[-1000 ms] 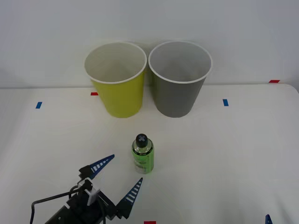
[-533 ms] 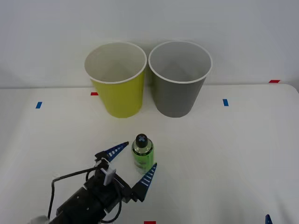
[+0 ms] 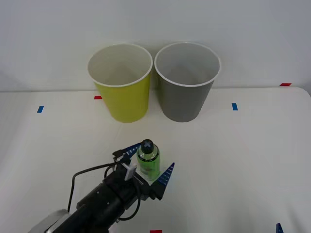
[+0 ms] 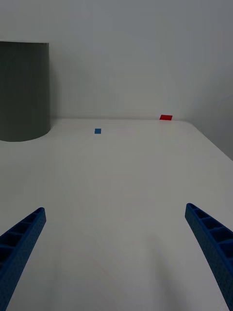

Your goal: Put cans in the gray bin and PET bottles in the light green bin.

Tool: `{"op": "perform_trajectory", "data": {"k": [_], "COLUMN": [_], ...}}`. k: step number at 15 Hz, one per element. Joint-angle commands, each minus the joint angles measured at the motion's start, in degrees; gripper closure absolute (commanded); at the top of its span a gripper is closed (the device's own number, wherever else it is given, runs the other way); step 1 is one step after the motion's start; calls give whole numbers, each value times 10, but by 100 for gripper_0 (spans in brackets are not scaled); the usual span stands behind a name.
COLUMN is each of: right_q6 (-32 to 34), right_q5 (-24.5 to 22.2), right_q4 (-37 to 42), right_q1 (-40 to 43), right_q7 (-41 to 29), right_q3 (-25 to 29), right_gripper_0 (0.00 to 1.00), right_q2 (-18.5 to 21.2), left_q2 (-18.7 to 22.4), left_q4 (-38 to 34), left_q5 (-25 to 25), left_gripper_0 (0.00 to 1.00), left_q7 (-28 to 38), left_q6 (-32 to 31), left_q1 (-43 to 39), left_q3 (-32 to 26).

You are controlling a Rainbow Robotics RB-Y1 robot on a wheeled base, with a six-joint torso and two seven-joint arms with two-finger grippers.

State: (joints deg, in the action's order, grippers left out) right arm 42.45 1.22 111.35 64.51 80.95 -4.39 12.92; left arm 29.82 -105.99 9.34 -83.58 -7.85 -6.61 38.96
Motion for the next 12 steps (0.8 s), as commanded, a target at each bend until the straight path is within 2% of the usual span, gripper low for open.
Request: {"op": "perform_trajectory", "data": {"k": [1, 3, 4, 5, 12], "right_q6": [0, 0, 0, 0, 0], "right_q5": [0, 0, 0, 0, 0], "right_q4": [0, 0, 0, 0, 0], "right_q1": [0, 0, 0, 0, 0], "right_q7": [0, 0, 0, 0, 0], "right_q3": [0, 0, 0, 0, 0], "right_gripper_0": [0, 0, 0, 0, 0], "right_q2": [0, 0, 0, 0, 0], "left_q2": [-1, -4, -4, -3, -6], "left_q4": [2, 2, 2, 2, 2], "left_q5": [5, 6, 6, 5, 2], "left_gripper_0": [0, 50, 81, 96, 100], "left_q7": [4, 4, 3, 4, 2], "left_q6": [6, 6, 6, 6, 21], "left_q1": [17, 17, 17, 16, 16], "left_q3": [1, 1, 1, 1, 0]}}
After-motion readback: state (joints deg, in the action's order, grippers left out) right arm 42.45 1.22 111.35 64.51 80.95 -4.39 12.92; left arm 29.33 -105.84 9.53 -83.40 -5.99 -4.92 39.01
